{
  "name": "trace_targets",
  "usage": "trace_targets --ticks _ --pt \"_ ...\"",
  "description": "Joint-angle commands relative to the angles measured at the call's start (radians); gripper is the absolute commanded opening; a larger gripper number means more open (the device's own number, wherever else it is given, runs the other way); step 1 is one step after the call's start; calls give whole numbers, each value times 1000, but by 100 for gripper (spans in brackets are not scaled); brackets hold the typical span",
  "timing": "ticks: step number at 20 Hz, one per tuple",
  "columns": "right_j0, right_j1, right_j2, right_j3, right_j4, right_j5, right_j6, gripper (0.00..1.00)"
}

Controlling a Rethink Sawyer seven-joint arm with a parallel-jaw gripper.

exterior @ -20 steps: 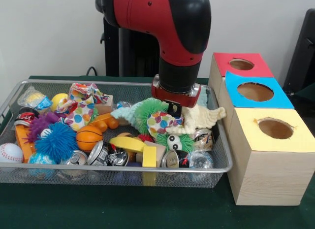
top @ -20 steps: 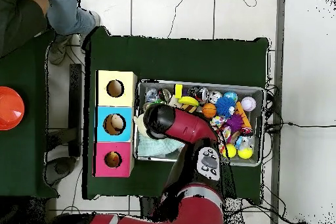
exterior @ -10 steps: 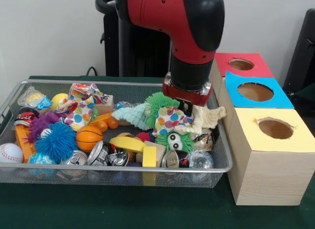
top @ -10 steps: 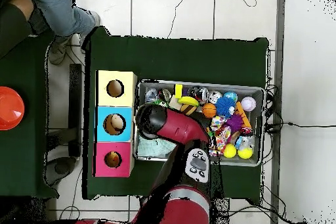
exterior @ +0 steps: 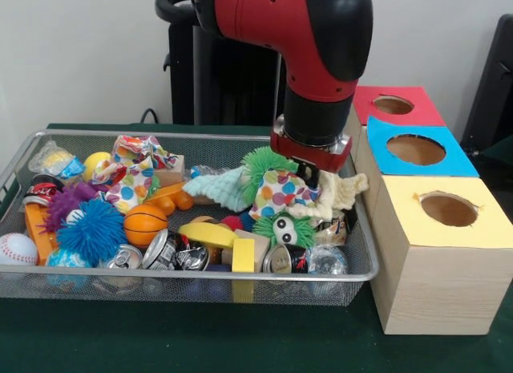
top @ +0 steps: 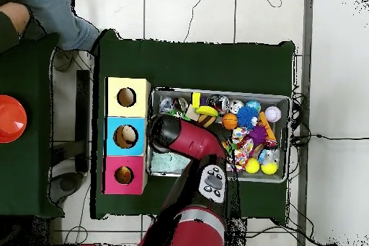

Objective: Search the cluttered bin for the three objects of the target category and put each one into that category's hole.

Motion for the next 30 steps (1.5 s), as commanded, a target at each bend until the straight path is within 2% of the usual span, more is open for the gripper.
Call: trace_targets --ticks 1,5,12,24,30 --pt "37 17 126 41 81 -10 263 0" --pt "47 18 118 35 88 -1 278 0" --pt "68 -2 73 7 76 76 279 0" --pt "73 -115 1 6 18 283 231 0" --pt "52 -170 -12 20 -4 346 189 0"
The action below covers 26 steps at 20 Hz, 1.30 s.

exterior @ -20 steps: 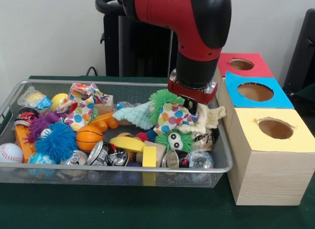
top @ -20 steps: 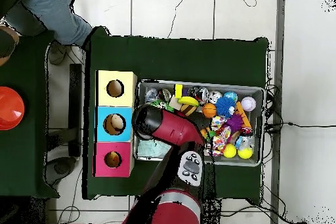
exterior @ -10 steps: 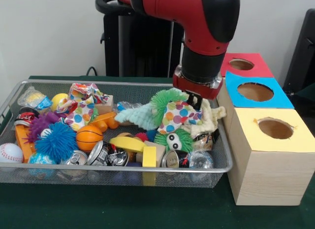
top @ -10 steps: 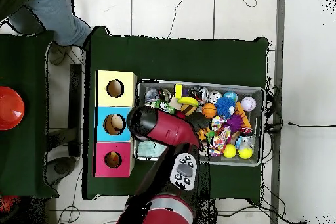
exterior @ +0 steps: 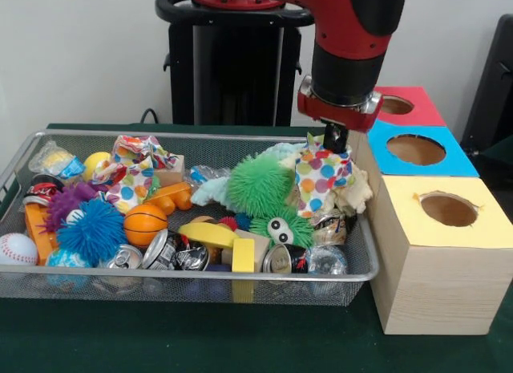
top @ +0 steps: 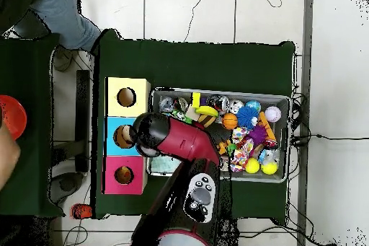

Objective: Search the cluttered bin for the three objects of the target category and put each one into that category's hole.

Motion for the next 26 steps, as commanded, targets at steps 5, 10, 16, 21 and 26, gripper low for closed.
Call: trace_targets --ticks 5,10,16,21,26 --pt "-36 -101 27 29 -24 183 150 0" --pt "-62 -124 36 76 -27 143 111 0" --pt "-106 -101 57 94 -52 63 58 0" --pt "-165 -59 71 79 -111 -22 -17 0" --pt "-249 -22 114 79 -162 -79 -71 0"
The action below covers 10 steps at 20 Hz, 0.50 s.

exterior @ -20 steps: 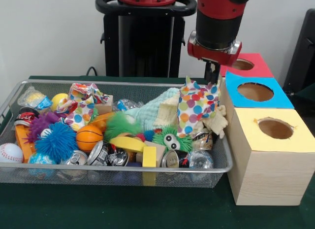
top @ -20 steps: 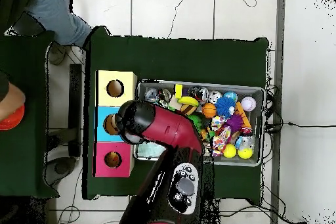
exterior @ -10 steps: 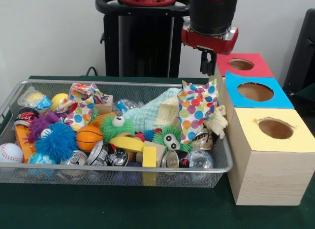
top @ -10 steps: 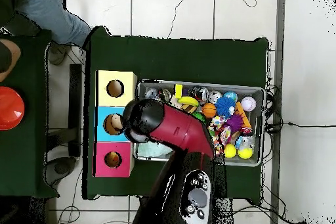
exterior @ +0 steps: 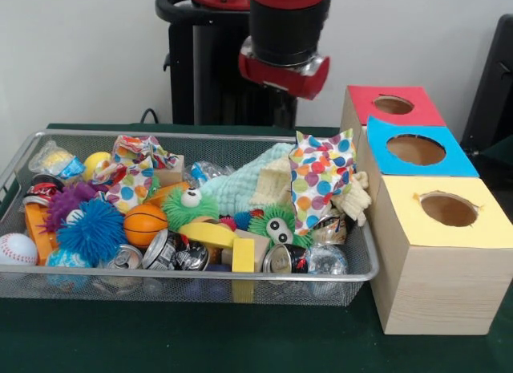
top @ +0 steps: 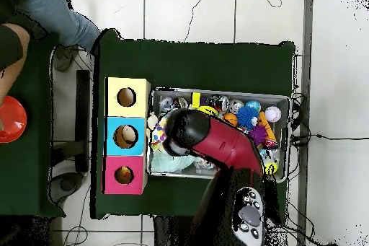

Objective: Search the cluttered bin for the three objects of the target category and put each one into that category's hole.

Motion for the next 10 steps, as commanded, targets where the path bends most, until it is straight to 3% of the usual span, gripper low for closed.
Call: trace_targets --ticks 1,10 --pt "-109 78 120 73 -109 -143 -77 0" --pt "-201 92 175 55 -224 -160 -112 0"
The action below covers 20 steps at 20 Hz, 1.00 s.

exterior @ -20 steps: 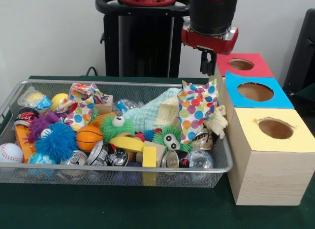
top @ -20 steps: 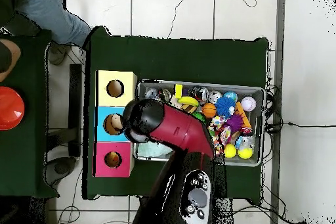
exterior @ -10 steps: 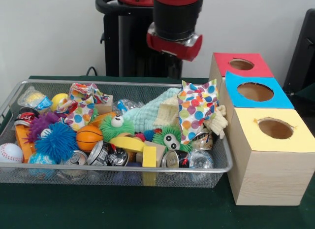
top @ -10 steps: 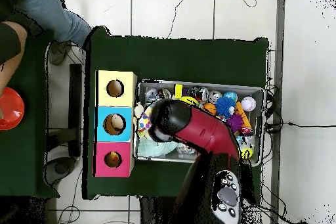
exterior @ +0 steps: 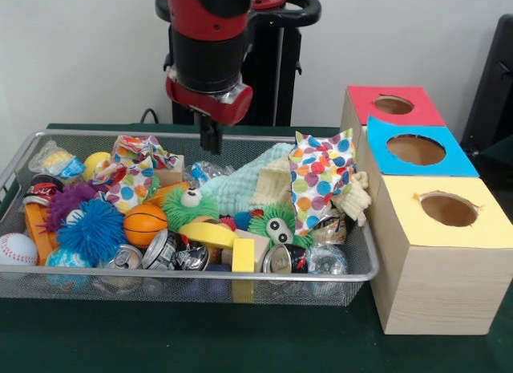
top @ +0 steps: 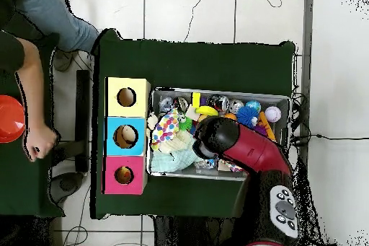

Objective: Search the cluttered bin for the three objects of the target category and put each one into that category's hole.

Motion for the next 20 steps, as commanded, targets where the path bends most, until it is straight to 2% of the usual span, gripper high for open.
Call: trace_targets --ticks 1,9,20 --pt "-69 43 151 52 -113 -43 -113 0" --pt "-132 20 178 46 -203 -12 -116 0" --pt "-244 75 259 -63 -312 49 -181 0"
